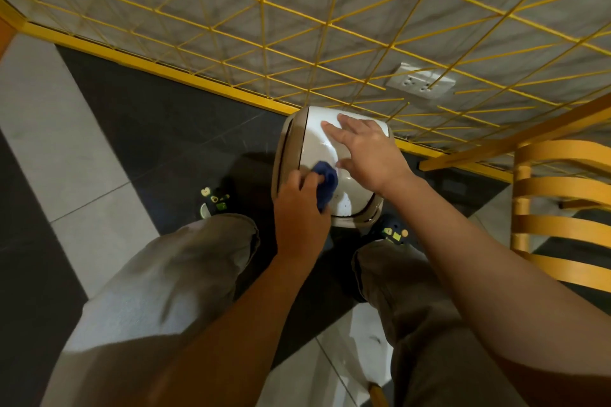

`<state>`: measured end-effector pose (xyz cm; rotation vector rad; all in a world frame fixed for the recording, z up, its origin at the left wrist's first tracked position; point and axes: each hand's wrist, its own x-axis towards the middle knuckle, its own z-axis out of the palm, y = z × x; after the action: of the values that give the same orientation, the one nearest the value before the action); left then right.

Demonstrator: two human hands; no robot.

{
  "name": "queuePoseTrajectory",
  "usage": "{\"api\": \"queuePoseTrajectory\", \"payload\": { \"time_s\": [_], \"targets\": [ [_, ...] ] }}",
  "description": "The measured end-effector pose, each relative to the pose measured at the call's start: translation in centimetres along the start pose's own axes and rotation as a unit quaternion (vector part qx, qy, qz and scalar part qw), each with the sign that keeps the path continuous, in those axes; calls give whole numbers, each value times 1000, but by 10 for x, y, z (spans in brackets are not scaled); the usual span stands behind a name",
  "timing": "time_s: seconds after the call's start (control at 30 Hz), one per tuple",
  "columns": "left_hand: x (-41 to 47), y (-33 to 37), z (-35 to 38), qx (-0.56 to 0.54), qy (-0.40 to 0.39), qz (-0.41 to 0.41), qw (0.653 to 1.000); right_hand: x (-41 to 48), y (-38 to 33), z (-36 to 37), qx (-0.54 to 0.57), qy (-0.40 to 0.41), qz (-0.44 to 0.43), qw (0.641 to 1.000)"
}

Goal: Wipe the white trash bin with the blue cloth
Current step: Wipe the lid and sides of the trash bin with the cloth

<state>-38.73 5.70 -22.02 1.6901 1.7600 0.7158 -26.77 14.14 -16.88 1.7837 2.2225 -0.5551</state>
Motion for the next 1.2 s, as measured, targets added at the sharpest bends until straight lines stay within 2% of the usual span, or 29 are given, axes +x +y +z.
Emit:
{"api": "queuePoseTrajectory", "payload": {
  "time_s": [0.1, 0.17, 0.3, 0.37, 0.57, 0.63, 0.73, 0.8, 0.97, 1.1, 1.2],
  "targets": [
    [-18, -7, 5, 46, -34, 12, 998, -1, -1, 1, -3, 9, -2, 1000],
    [-20, -8, 5, 36, -31, 10, 999, -1, 0, 1, 2, 12, -2, 1000],
    [-4, 3, -2, -39, 26, -23, 999, -1, 1, 2, 12, 17, -7, 1000],
    [4, 3, -5, -44, 48, -15, 998, -1, 2, 3, 17, 20, -10, 1000],
    [-8, -11, -4, 38, -60, 20, 997, -2, 5, 4, 32, 22, -15, 999],
    [-14, -11, -1, 34, -91, 8, 995, -3, 8, 2, 82, 20, -17, 996],
    [-15, -8, -2, -9, -76, -8, 997, -7, 20, -5, 190, 78, 2, 979],
    [-12, -2, -4, -30, -50, 4, 998, -11, 35, -6, 173, 118, 15, 978],
    [1, 10, -8, 25, -26, 106, 994, -17, 62, 7, 77, 48, 50, 995],
    [2, 3, 2, 67, -47, 117, 990, -16, 65, 9, 117, 29, 44, 992],
    [-3, -1, 11, 84, -96, 136, 983, -16, 64, 8, 126, 23, 43, 991]
  ]
}}
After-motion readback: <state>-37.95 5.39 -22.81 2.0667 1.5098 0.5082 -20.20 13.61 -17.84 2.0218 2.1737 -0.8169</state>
